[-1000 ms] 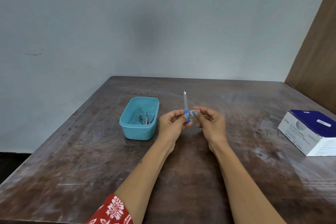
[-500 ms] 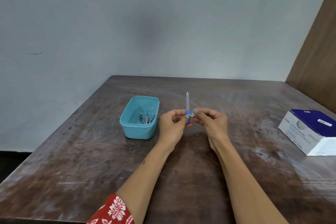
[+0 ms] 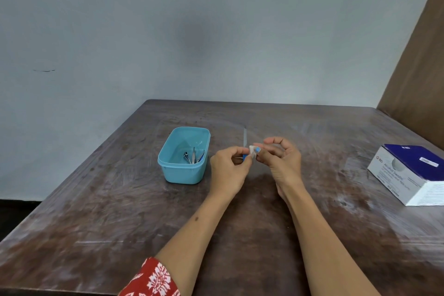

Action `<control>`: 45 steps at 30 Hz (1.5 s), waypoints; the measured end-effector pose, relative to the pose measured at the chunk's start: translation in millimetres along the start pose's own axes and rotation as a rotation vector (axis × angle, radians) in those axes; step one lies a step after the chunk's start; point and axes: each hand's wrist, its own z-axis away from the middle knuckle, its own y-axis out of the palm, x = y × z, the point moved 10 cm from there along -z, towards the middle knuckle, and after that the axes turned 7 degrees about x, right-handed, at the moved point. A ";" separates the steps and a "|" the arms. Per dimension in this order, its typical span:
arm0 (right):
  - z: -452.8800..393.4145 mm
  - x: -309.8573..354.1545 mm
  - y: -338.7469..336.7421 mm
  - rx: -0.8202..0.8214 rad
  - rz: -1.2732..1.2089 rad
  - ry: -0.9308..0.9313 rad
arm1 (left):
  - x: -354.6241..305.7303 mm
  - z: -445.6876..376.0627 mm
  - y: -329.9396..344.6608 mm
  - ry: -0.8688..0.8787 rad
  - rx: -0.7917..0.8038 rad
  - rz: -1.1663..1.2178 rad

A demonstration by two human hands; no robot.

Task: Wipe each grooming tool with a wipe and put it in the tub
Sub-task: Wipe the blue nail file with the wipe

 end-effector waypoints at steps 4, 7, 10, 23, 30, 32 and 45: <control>1.1 1.3 2.3 0.004 0.017 0.011 | 1.6 -0.8 -0.2 -0.011 0.001 -0.019; 0.7 -1.4 -2.6 -0.042 -0.065 0.029 | 2.8 -0.7 -1.1 -0.046 -0.012 0.020; -0.7 -6.3 -4.5 -0.071 -0.159 0.060 | 5.0 -0.9 0.3 -0.070 -0.012 0.066; 5.5 8.7 -4.5 -0.088 0.053 -0.045 | 20.2 -1.2 6.4 -0.197 0.018 0.286; 5.4 6.3 10.3 0.047 0.015 -0.017 | 18.6 -2.5 8.4 -0.186 0.063 0.293; 4.2 5.8 11.1 0.062 0.013 -0.029 | 18.6 -2.8 8.9 -0.181 0.063 0.312; 0.5 -4.4 10.1 0.080 0.160 -0.002 | 21.8 -2.6 13.5 -0.200 0.085 0.382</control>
